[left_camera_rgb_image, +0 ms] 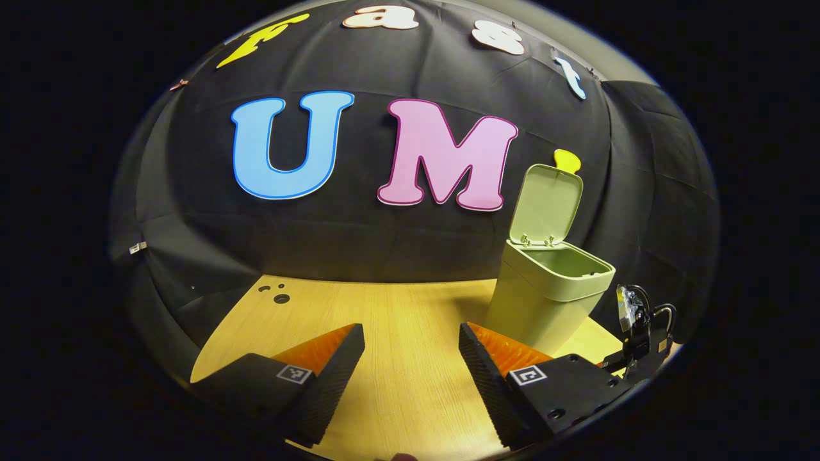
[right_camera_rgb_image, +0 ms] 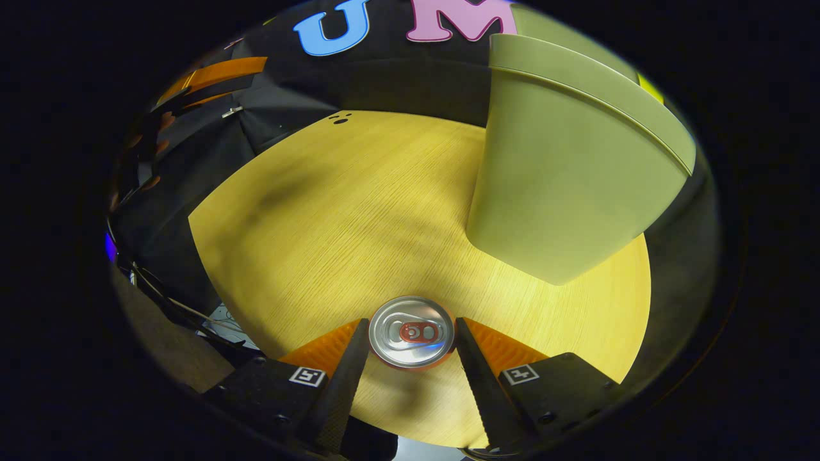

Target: Press the lid of the desktop garbage bin to open it, pick up the crumpled paper on the desktop and throw it into the bin, then pick up the pop can on the desktop and drop it into the bin, and finally close the garbage bin lid.

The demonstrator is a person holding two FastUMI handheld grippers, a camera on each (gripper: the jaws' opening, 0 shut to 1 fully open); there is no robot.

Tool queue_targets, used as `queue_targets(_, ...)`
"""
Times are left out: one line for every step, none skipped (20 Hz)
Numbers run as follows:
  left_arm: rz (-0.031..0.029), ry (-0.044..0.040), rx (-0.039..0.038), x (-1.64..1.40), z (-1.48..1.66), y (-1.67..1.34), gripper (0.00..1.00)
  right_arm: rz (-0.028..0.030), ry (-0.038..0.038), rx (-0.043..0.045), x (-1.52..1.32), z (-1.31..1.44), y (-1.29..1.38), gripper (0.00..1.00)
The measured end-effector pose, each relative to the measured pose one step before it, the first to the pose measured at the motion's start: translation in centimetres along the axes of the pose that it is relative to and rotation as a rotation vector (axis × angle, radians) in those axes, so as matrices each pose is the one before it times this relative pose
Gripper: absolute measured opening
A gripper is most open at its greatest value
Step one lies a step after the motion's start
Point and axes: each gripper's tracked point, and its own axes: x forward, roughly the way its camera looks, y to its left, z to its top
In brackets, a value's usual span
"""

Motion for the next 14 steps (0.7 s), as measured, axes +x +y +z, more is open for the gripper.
queue_targets(-0.00016, 0.00343, -0.00287, -0.075, -0.163, -0.092, 0.96, -0.00203, -0.00211, 0.00233, 0.046, 0.027, -0.047, 0.84)
queue_targets(0.00157, 0.00072, 0.00033, 0.13, 0.005, 0.044, 0.96, -0.00888, -0.0025, 0.00055, -0.101, -0.002, -0.125, 0.84)
queue_targets(0.00161, 0.00134, 0.00255, -0.028, -0.123, 0.11, 0.96, -0.003, -0.00087, 0.002, 0.085, 0.019, -0.048, 0.83)
queue_targets(0.00169, 0.00081, 0.00195, 0.088, 0.081, 0.043, 0.96, -0.00353, -0.00092, 0.0006, -0.11, -0.074, -0.049, 0.83)
queue_targets(-0.00153, -0.0008, 0.0008, -0.077, -0.04, -0.078, 0.96, -0.00318, -0.00511, 0.00103, -0.053, 0.114, -0.183, 0.83)
queue_targets(-0.00151, 0.00022, 0.00171, 0.139, 0.092, -0.133, 0.96, 0.0037, -0.00437, 0.00513, -0.148, 0.125, -0.017, 0.83)
queue_targets(-0.00082, -0.00014, 0.00125, -0.05, -0.044, -0.003, 0.96, 0.0085, -0.00553, 0.01052, -0.214, 0.128, 0.119, 0.83)
queue_targets(-0.00168, -0.00031, -0.00062, 0.126, 0.08, -0.051, 0.96, 0.00457, -0.00835, 0.01029, -0.249, 0.221, 0.014, 0.83)
queue_targets(0.00023, -0.00099, -0.00292, -0.059, -0.086, -0.05, 0.96, 0.00149, -0.00595, 0.00774, -0.327, 0.205, -0.035, 0.83)
queue_targets(-0.00211, 0.00122, -0.00243, 0.114, 0.021, -0.107, 0.96, -0.00183, -0.00627, 0.00515, -0.279, 0.32, -0.032, 0.83)
queue_targets(0.00052, 0.00049, -0.00006, -0.074, -0.172, 0.054, 0.96, 0.00564, -0.01186, 0.00339, -0.483, 0.331, 0.163, 0.83)
queue_targets(-0.00207, 0.00213, 0.00099, 0.105, 0.028, -0.038, 0.96, 0.00248, -0.01668, 0.00276, -0.459, 0.582, 0.084, 0.83)
queue_targets(-0.00007, 0.00066, 0.00156, -0.072, -0.097, -0.045, 0.96, 0.00131, -0.01639, 0.00096, -0.596, 0.537, 0.093, 0.83)
queue_targets(-0.00145, 0.00177, 0.00071, 0.062, 0.017, -0.018, 0.96, 0.00201, -0.01965, -0.00152, -0.597, 0.722, 0.138, 0.83)
